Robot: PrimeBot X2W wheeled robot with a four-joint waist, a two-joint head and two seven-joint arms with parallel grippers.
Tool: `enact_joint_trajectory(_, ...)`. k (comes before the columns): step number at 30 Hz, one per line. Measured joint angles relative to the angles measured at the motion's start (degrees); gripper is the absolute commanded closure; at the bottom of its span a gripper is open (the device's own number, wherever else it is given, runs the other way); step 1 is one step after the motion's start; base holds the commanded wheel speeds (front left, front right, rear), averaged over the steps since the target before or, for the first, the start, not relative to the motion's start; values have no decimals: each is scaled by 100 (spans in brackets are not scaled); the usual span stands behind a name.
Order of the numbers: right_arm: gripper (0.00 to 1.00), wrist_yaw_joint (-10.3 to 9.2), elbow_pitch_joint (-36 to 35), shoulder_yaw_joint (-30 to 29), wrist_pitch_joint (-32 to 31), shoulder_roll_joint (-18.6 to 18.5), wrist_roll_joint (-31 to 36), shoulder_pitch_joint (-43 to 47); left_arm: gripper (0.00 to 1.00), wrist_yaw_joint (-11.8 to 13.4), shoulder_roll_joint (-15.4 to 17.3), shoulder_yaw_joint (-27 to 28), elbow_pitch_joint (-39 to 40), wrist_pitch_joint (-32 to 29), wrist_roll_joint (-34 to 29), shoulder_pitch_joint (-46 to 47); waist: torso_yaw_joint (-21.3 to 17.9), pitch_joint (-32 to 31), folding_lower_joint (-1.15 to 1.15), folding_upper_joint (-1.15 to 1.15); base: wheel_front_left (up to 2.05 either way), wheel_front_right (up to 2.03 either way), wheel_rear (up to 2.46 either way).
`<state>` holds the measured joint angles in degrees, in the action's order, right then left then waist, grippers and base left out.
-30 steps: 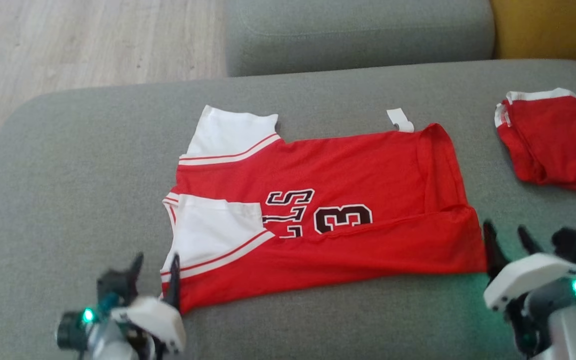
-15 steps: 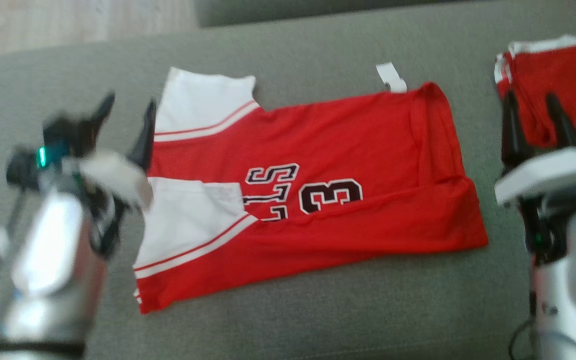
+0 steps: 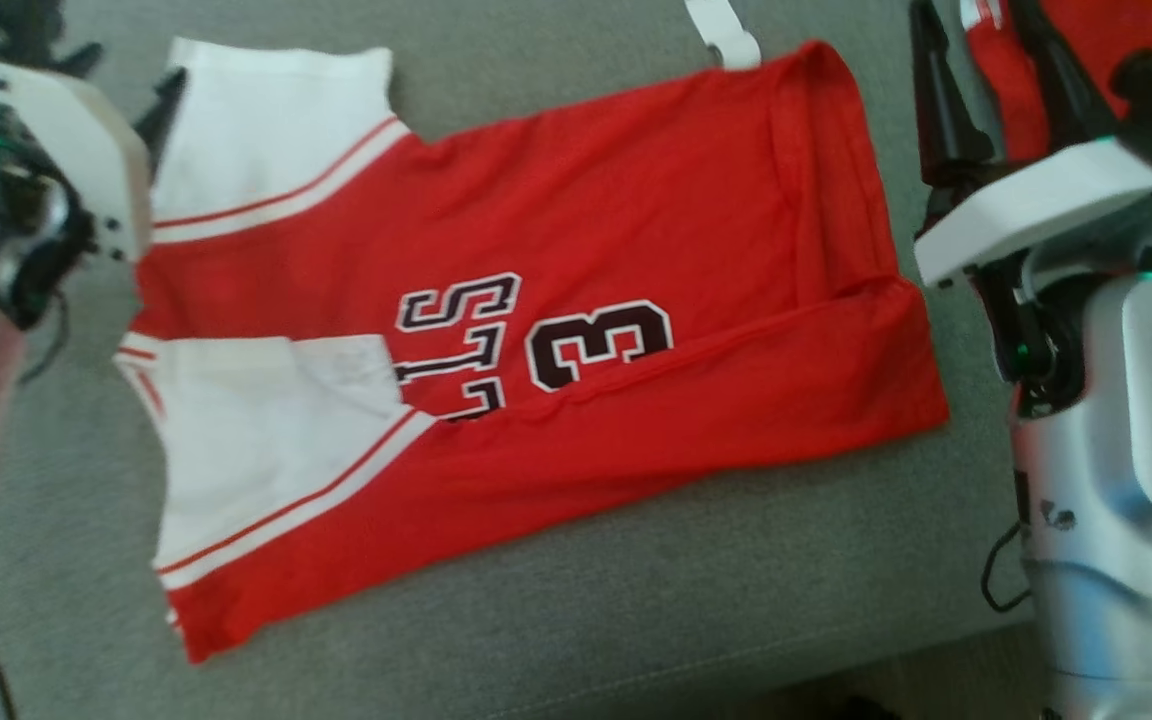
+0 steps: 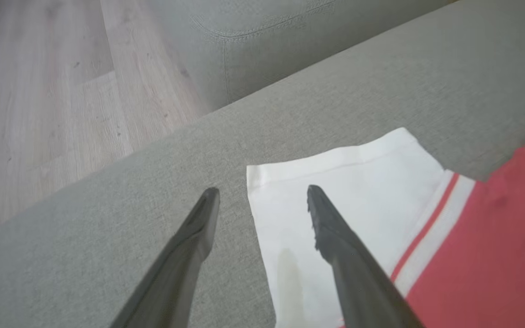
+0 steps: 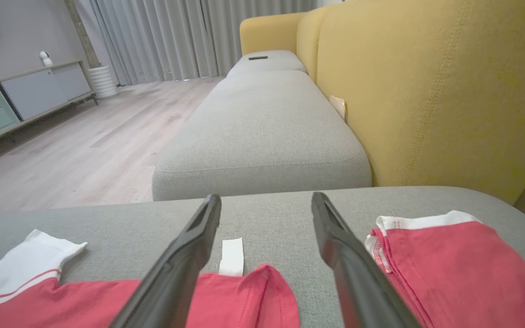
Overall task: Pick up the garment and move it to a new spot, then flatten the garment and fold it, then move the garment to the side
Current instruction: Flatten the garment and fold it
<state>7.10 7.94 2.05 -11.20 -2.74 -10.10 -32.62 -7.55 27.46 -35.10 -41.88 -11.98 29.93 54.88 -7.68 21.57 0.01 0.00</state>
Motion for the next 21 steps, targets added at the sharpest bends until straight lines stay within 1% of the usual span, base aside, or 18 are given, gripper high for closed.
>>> enact_joint_trajectory(4,0,0,-21,141,3,-4,-56,-114,0,0,166,-281,-407,-12,175,373,-185,274,0,0,0,0,0)
enact_joint_trajectory(7,0,0,-71,199,3,-4,-102,-155,0,0,203,-381,-672,-11,331,610,-306,452,0,0,0,0,0)
enact_joint_trajectory(11,0,0,-156,261,3,-5,-107,-255,0,0,277,-664,-890,-25,477,868,-447,652,0,0,0,0,0)
enact_joint_trajectory(16,0,0,-180,275,3,-18,-143,-322,0,0,297,-938,-1076,-46,642,1089,-551,803,0,0,0,0,0)
enact_joint_trajectory(17,0,0,-181,277,3,-22,-143,-324,0,0,303,-1065,-1154,-46,706,1212,-573,822,0,0,0,0,0)
enact_joint_trajectory(21,0,0,-177,277,3,-44,-142,-324,0,4,301,-1226,-1215,-209,1055,1240,-612,818,0,0,0,0,0)
